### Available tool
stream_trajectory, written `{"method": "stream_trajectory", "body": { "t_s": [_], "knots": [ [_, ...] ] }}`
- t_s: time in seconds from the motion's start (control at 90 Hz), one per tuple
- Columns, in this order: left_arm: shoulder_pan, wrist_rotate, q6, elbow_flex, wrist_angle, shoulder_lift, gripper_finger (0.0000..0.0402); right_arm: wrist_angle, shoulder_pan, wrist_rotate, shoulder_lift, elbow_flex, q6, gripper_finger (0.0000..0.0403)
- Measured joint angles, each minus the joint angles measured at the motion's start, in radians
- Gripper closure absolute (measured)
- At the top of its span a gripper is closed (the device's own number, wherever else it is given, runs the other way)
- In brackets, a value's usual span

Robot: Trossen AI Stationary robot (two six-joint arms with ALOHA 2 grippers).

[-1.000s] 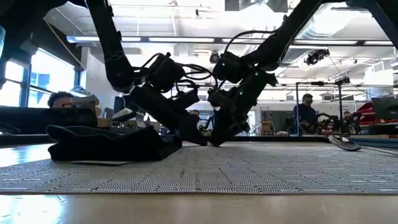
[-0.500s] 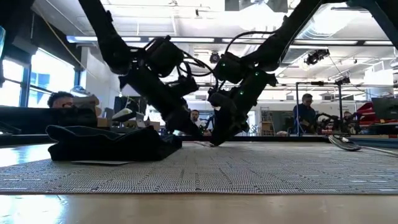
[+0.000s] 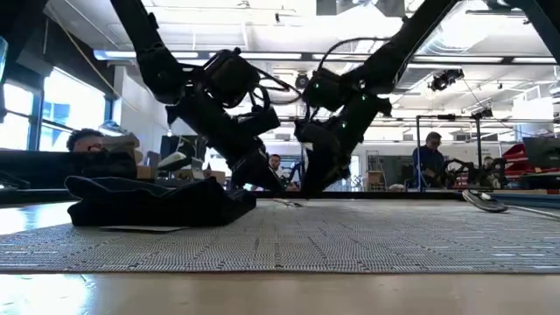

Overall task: Set table place
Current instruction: Put the orange knife on the gray mat to the left of the orange spoon

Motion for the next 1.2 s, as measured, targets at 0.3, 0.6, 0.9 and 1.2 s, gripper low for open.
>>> {"method": "stream_trajectory", "body": {
  "t_s": [0.3, 0.6, 0.9, 1.2],
  "knots": [
    [0.008, 0.107, -0.142, 0.001, -0.096, -0.070, 0.0290, 0.371, 0.013, -0.038, -0.009, -0.203, -0.097, 0.0397],
    [0.084, 0.211, -0.448, 0.001, -0.088, -0.098, 0.0290, 0.819, 0.020, -0.015, -0.009, -0.414, -0.179, 0.0403],
    [0.127, 0.263, -0.695, 0.001, -0.074, -0.098, 0.0243, 0.824, 0.019, -0.047, 0.003, -0.394, -0.319, 0.0403],
    [0.125, 0.207, -0.902, 0.001, -0.072, -0.098, 0.0217, 0.782, -0.014, -0.022, 0.023, -0.368, -0.356, 0.0403]
  ]
}}
